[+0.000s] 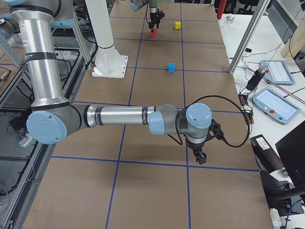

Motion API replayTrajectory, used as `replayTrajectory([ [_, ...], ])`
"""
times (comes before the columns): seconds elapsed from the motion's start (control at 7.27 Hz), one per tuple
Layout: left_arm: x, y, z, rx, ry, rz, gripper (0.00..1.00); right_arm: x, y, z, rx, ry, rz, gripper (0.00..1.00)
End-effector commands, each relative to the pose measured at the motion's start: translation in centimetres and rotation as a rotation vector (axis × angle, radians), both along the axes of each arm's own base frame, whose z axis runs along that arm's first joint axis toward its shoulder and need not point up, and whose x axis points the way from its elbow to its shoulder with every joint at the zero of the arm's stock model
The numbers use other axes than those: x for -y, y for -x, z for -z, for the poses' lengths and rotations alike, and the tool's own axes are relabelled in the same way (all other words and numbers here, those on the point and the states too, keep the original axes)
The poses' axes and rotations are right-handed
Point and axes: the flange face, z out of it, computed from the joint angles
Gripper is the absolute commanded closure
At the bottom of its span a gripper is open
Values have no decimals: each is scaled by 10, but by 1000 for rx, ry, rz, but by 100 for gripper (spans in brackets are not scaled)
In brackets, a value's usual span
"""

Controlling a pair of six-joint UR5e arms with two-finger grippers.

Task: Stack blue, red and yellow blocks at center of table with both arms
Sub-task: 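Move the left gripper down onto the red cube and close it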

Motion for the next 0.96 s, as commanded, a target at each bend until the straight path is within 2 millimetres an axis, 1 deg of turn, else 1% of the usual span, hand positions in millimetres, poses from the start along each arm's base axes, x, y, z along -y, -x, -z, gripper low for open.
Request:
replayTrajectory([
  [0.0, -14, -18, 0, 1, 35, -3, 15, -1, 0, -4, 0, 8, -1, 1],
  [0.28, -16, -21, 1, 3, 37, 2, 82, -1, 0, -5, 0, 9, -1, 1],
  [0.41, -15, -21, 2, -1, 36, 6, 100, -2, 0, -6, 2, 19, -3, 1],
  [0.55, -15, -16, 19, -27, 27, 11, 100, -4, 0, -10, 4, 32, -5, 1],
  [0.69, -18, -11, 41, -55, 27, -1, 100, -4, 0, -15, 4, 41, -5, 1],
  [0.83, -16, -11, 70, -46, 56, -9, 100, -6, 1, -24, 6, 59, -5, 3],
])
